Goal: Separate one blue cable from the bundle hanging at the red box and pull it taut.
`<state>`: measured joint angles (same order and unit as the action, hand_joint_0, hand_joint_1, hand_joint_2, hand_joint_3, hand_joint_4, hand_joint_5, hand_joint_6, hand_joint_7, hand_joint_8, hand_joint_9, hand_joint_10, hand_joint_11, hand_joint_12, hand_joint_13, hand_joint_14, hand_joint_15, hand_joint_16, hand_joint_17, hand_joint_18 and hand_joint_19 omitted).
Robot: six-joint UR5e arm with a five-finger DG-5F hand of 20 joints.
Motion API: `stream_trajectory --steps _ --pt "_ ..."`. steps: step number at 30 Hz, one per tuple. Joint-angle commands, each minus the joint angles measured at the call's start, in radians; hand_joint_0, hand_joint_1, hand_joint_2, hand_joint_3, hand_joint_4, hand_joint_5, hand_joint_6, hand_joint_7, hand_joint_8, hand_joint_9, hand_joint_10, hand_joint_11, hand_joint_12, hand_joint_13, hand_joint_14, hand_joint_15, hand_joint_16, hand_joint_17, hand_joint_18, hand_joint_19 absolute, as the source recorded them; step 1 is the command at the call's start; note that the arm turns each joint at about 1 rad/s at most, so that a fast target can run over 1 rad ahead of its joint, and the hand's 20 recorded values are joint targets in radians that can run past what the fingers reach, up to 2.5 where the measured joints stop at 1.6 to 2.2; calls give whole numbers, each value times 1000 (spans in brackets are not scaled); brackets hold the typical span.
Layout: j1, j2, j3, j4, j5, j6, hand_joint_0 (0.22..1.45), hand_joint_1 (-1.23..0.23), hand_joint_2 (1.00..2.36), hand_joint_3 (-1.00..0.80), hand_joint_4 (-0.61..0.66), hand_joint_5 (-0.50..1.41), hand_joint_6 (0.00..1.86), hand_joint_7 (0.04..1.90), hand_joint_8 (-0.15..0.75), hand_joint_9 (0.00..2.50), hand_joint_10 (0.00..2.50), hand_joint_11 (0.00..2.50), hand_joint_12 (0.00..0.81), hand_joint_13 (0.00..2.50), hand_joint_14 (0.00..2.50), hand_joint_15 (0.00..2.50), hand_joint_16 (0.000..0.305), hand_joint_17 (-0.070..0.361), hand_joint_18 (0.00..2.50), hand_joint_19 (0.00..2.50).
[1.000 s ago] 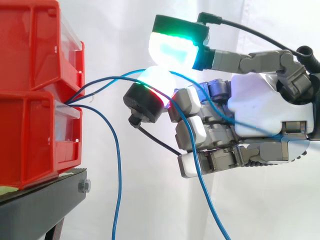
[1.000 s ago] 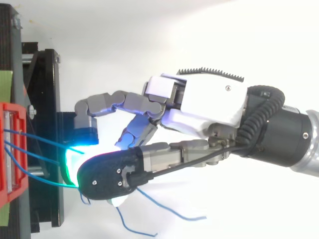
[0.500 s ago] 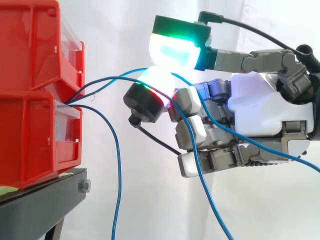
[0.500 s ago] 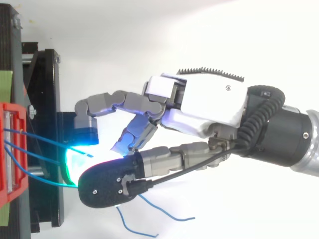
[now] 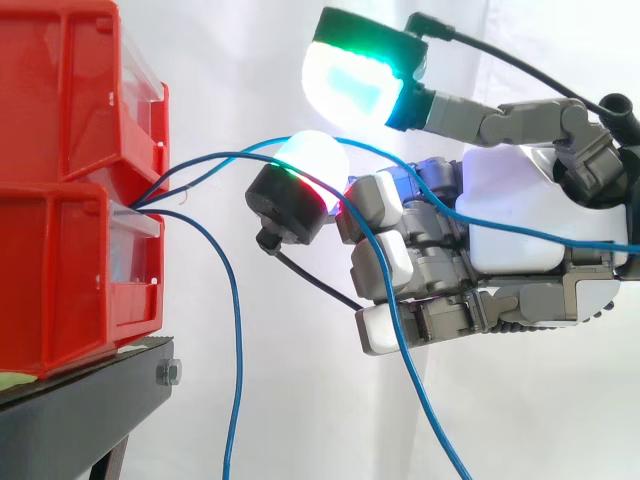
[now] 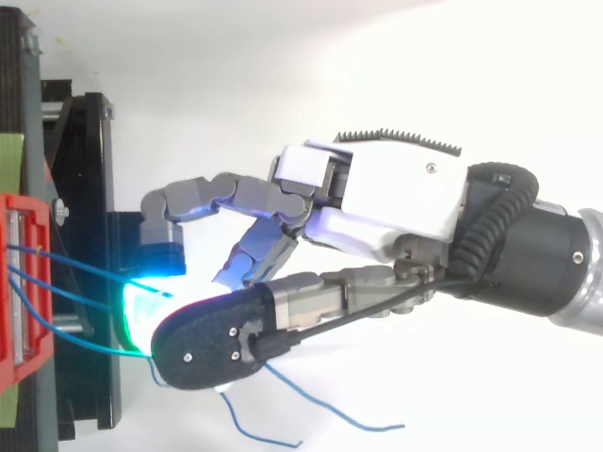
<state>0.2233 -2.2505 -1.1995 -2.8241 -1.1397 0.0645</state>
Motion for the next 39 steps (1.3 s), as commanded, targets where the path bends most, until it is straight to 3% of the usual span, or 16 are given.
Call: stream_trajectory --steps 1,6,19,25,39 --pt "1 -1 0 0 0 0 654 -489 1016 -300 98 -109 552 1399 282 1158 27 907 361 1077 26 727 47 106 818 734" --pt "1 -1 0 0 5 0 660 -504 1020 -179 103 -102 536 1404 280 1160 28 903 361 1078 26 727 47 106 811 738" --pt "1 0 0 0 5 0 660 -590 1020 -164 104 -96 507 1455 288 1149 27 894 359 1064 25 725 48 107 804 738" --pt "2 0 0 0 5 0 677 -698 1020 -129 108 -115 555 1439 286 1142 25 907 361 1062 26 729 48 108 802 703" --pt "2 -1 0 0 5 0 683 -718 1020 -132 139 -123 593 1353 282 1263 28 1308 351 1193 30 980 44 99 797 672"
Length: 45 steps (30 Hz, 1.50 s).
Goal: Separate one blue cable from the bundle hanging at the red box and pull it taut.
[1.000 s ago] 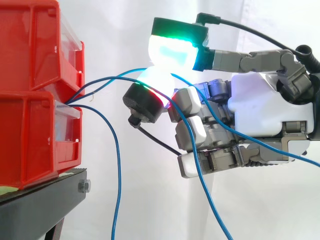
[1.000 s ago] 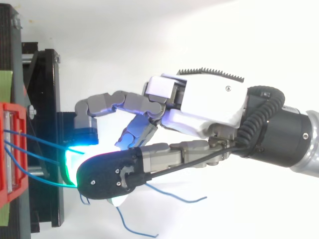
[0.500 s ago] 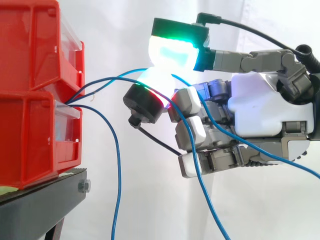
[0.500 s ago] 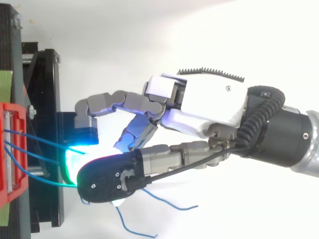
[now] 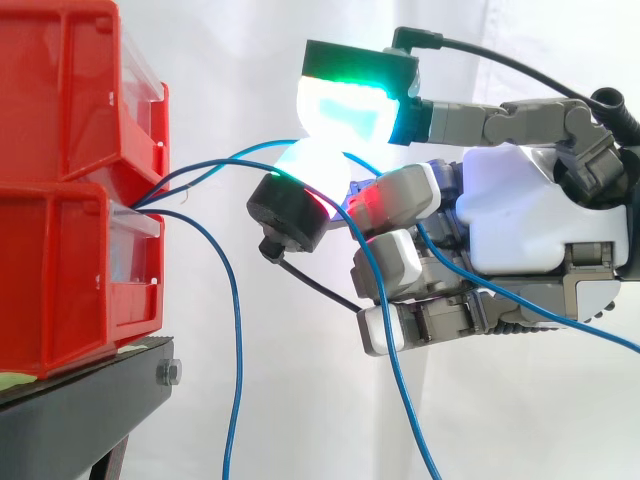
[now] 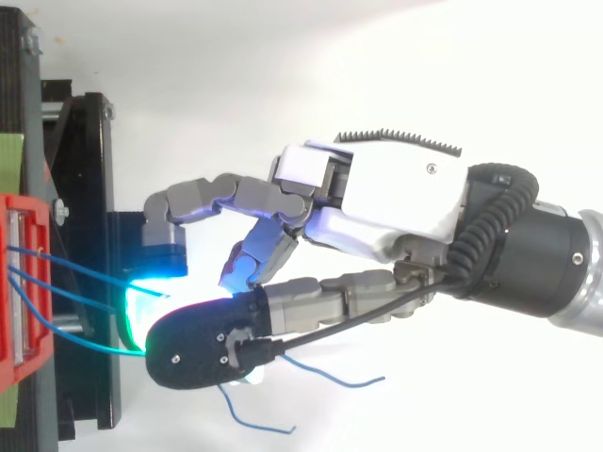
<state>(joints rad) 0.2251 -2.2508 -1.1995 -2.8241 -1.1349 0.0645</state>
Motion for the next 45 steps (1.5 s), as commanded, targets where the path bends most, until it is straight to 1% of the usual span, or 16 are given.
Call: stream_trajectory --steps 1,5,10,11,12,13,15,17,18,21,27,31,33,35,38,45 --pt "0 -1 0 0 0 0 684 -718 1020 -132 142 -123 593 1353 282 1261 30 1319 356 1194 28 991 44 99 795 673" --pt "0 -1 -2 0 0 0 685 -717 1021 -133 144 -124 592 1347 274 1276 26 1477 334 1269 28 1305 41 93 852 759" --pt "0 -1 0 0 0 0 693 -722 1021 -136 156 -124 595 1335 259 1329 2 2076 323 1384 1 1916 40 91 1005 1041" --pt "0 0 -2 0 0 0 693 -723 1022 -133 160 -124 596 1331 255 1310 68 2162 321 1318 294 1923 39 88 1066 1183" --pt "0 0 -2 0 0 0 697 -725 1022 -135 161 -124 597 1328 261 1251 305 2136 326 1199 906 1801 37 84 1140 1331" --pt "0 -1 -2 0 0 0 698 -725 1022 -135 160 -124 597 1326 266 1226 400 2116 320 1187 954 1807 37 83 1165 1377" --pt "0 0 -2 0 0 0 701 -727 1021 -136 170 -124 601 1317 275 1151 748 1983 331 1097 1411 1788 34 77 1254 1567" --pt "0 -1 -3 0 0 0 704 -727 1022 -136 170 -124 602 1307 274 1118 877 1910 336 1028 1776 1762 33 75 1315 1706" --pt "0 -1 -5 0 0 0 706 -727 1022 -138 169 -124 603 1306 278 1096 951 1901 345 968 2057 1732 33 74 1365 1807" --pt "-1 0 -20 3 -3 0 710 -726 1022 -137 174 -125 605 1295 283 1042 1144 1852 354 864 2492 1720 33 75 1425 1985" --pt "-13 -1 -23 0 -12 0 717 -723 1021 -154 181 -129 613 1277 287 949 1420 1759 358 801 2500 1821 34 76 1446 2068" --pt "-24 0 -23 -75 -28 -21 706 -729 1018 -223 186 -138 621 1264 284 924 1460 1723 353 763 2500 1784 33 74 1423 2017" --pt "-27 0 -23 -101 -26 -37 626 -698 1005 -430 178 -142 619 1260 286 923 1376 1717 352 763 2500 1751 34 77 1390 1981" --pt "-32 0 -23 -133 -26 -60 589 -669 1000 -500 179 -144 615 1268 295 927 1300 1738 355 765 2500 1714 35 79 1381 1955" --pt "-41 0 -23 -153 -22 -92 541 -604 1000 -500 182 -148 605 1270 300 934 1247 1733 360 803 2500 1679 39 87 1365 1897" --pt "-58 0 -23 -184 -20 -103 483 -504 1000 -500 203 -150 583 1270 335 941 1178 1702 380 857 2383 1601 46 105 1356 1781"
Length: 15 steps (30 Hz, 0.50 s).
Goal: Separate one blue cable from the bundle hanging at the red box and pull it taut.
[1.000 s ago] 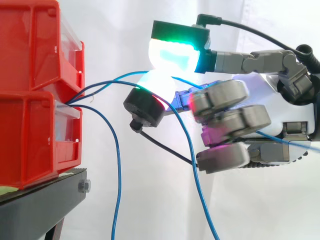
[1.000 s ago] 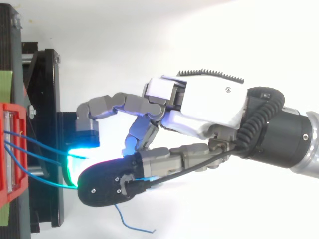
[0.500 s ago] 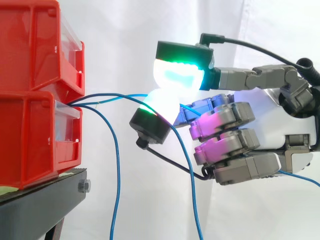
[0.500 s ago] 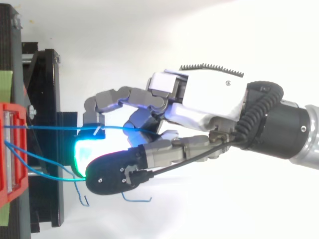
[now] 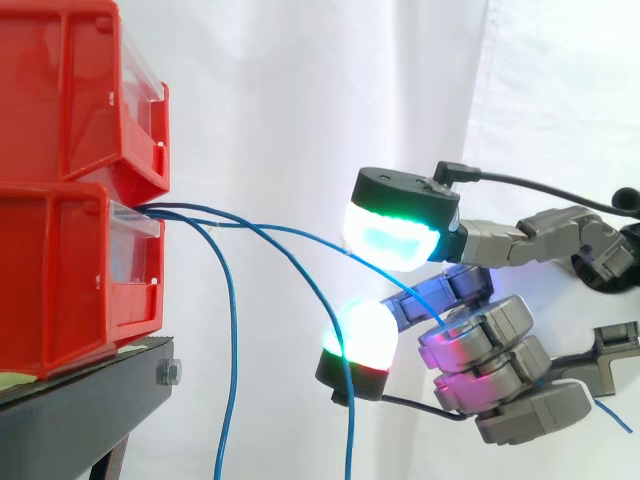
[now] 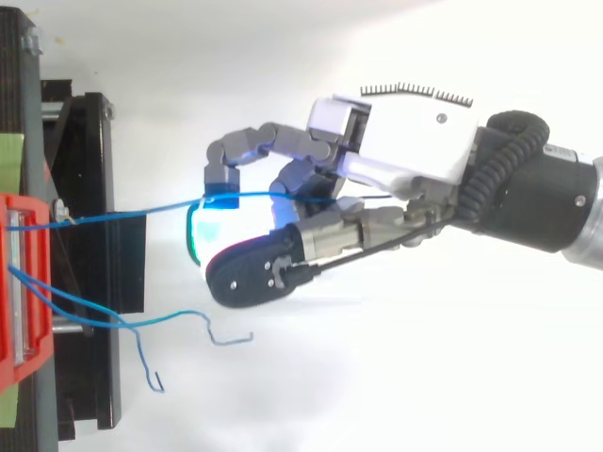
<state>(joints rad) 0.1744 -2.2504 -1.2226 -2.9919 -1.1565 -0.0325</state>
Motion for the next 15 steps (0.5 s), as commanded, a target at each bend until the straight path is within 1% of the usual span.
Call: stream_trajectory --steps 1,3,6,8,10,11,15 --pt "-7 0 0 -18 1 -4 483 -501 1000 -500 204 -150 583 1271 329 940 1181 1700 380 856 2385 1599 46 104 1357 1779" --pt "-7 -2 0 -13 3 -6 483 -458 1000 -500 204 -149 582 1266 324 951 1162 1695 376 863 2376 1568 46 104 1358 1770" --pt "-7 -2 0 7 4 -6 510 -434 1000 -500 189 -147 581 1280 315 979 1101 1735 365 884 2324 1588 43 96 1338 1777" --pt "-10 0 0 14 4 -4 527 -412 1000 -500 183 -146 587 1277 304 988 1077 1770 355 895 2299 1606 41 92 1340 1779" --pt "-15 -2 0 18 4 -3 539 -392 1000 -500 173 -146 588 1281 298 992 1070 1760 356 903 2274 1644 39 88 1337 1781" --pt "-24 0 0 18 4 -1 546 -381 1000 -500 173 -147 595 1275 297 996 1061 1778 355 909 2275 1635 38 86 1334 1787" --pt "-35 0 0 18 4 5 551 -375 1000 -500 172 -147 599 1274 294 999 1052 1799 356 917 2261 1665 38 86 1336 1792"
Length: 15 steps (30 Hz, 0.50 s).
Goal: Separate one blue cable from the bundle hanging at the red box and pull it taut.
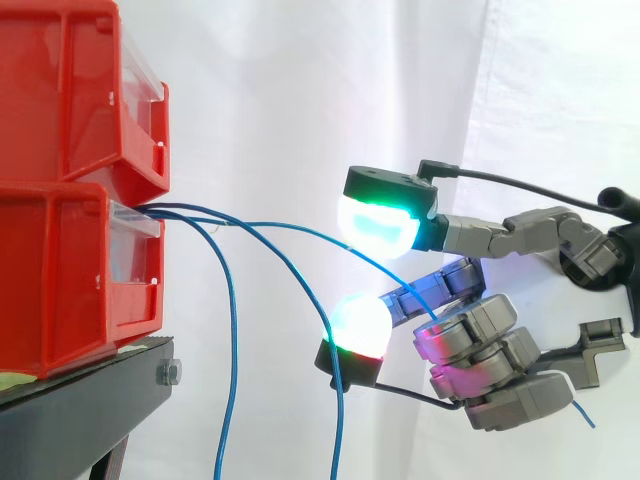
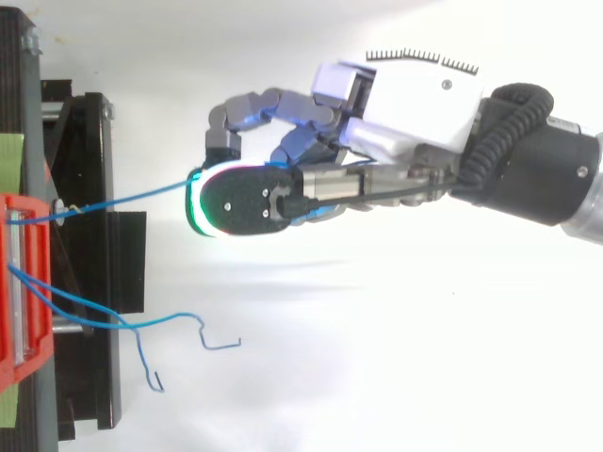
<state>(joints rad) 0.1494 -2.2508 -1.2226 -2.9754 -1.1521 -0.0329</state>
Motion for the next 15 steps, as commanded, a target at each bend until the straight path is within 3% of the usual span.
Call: stream_trajectory --steps 1,9,13,15 --pt "-10 0 0 1 0 5 551 -375 1000 -500 172 -147 599 1274 295 1000 1053 1792 356 917 2261 1665 38 87 1337 1781" --pt "-16 2 5 4 0 1 553 -393 1000 -500 171 -152 623 1254 294 1000 1055 1789 355 923 2258 1651 39 87 1339 1768" --pt "-19 4 37 -7 -3 -1 571 -439 1000 -500 172 -157 658 1205 284 999 1055 1787 350 929 2248 1641 37 83 1332 1766" --pt "-19 10 68 -47 0 -27 587 -465 1000 -500 167 -160 673 1206 283 1002 1079 1784 342 939 2225 1669 36 81 1328 1768"
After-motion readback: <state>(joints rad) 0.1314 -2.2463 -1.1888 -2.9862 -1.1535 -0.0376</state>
